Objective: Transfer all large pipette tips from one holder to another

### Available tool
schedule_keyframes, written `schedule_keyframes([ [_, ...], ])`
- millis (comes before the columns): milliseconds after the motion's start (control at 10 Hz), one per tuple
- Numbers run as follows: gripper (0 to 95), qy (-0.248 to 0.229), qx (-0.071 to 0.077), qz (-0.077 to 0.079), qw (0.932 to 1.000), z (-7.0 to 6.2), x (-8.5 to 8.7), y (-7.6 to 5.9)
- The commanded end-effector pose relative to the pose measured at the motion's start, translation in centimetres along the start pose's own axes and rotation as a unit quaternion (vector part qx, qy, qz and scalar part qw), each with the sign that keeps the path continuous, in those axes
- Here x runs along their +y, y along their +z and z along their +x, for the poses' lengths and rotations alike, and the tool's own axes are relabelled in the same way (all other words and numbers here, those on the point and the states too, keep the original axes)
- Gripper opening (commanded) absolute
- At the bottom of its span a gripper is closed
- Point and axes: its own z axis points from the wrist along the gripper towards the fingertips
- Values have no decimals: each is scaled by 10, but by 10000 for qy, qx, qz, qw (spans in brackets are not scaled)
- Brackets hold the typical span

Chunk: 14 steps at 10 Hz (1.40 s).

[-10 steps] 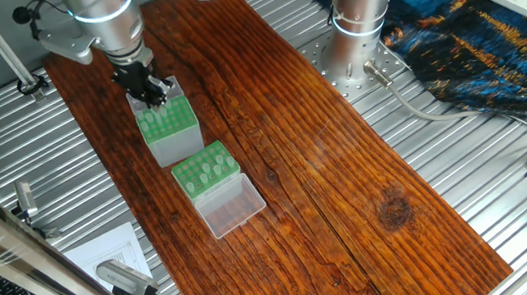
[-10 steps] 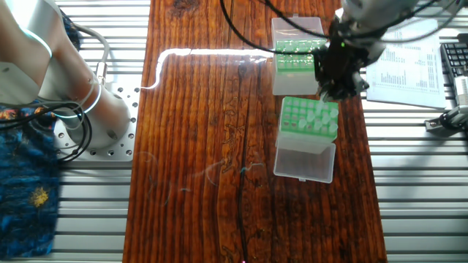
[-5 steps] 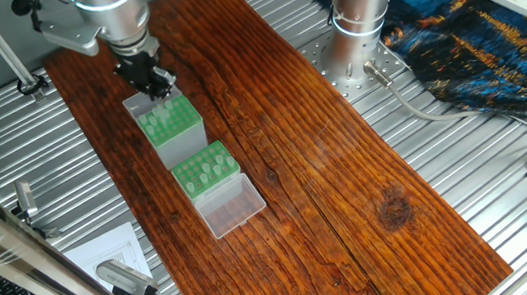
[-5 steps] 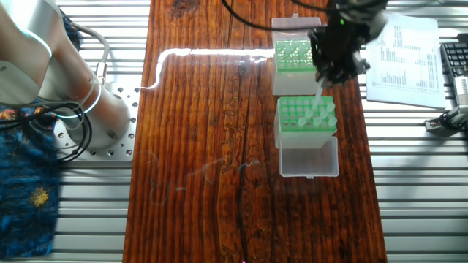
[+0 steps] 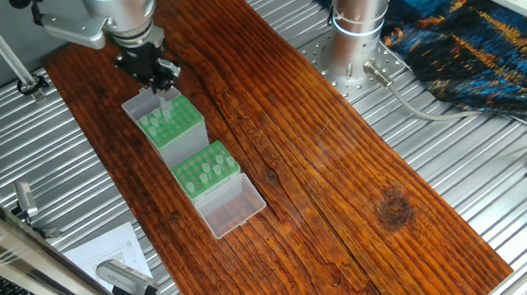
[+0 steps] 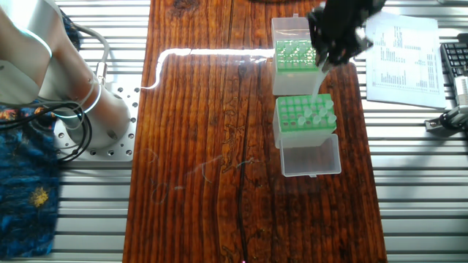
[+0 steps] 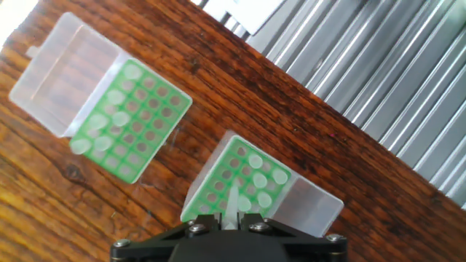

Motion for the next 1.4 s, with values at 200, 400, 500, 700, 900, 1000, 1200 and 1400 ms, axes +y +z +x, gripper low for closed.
schedule_keyframes([
  [200,0,146,-40,8,9999,6,21,-20],
  [400,0,164,-218,-206,9994,5,30,-24],
  [500,0,151,-443,-410,9981,3,32,-24],
  [700,0,223,-617,-468,9968,-8,37,-20],
  [900,0,294,-664,-434,9964,-29,51,-12],
  [1000,0,365,-661,-441,9962,-35,55,-10],
  [1200,0,462,-641,-431,9959,-39,58,-8],
  [1400,0,544,-562,-344,9963,-38,57,-8],
])
